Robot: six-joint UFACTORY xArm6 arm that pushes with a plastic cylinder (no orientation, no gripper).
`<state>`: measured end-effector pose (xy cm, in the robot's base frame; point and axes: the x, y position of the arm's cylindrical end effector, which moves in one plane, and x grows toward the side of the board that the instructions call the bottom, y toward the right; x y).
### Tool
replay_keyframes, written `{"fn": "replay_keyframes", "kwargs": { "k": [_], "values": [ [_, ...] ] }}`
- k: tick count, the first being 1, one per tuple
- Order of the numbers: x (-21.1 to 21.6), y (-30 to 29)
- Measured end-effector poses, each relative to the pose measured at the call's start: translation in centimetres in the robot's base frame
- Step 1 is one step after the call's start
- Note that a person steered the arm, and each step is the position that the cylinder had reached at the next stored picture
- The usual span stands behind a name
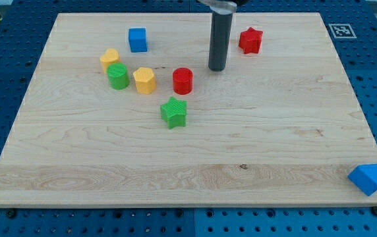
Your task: Move the red star to the right side
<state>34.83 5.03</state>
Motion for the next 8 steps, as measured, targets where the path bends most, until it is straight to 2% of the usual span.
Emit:
{"fn": "replay_keyframes", "kwargs": {
  "k": [2,3,5,8],
  "values": [
    [-5.5,0.0],
    [-6.3,1.9],
    [-6.3,10.0],
    [-6.3,13.4]
  ]
}}
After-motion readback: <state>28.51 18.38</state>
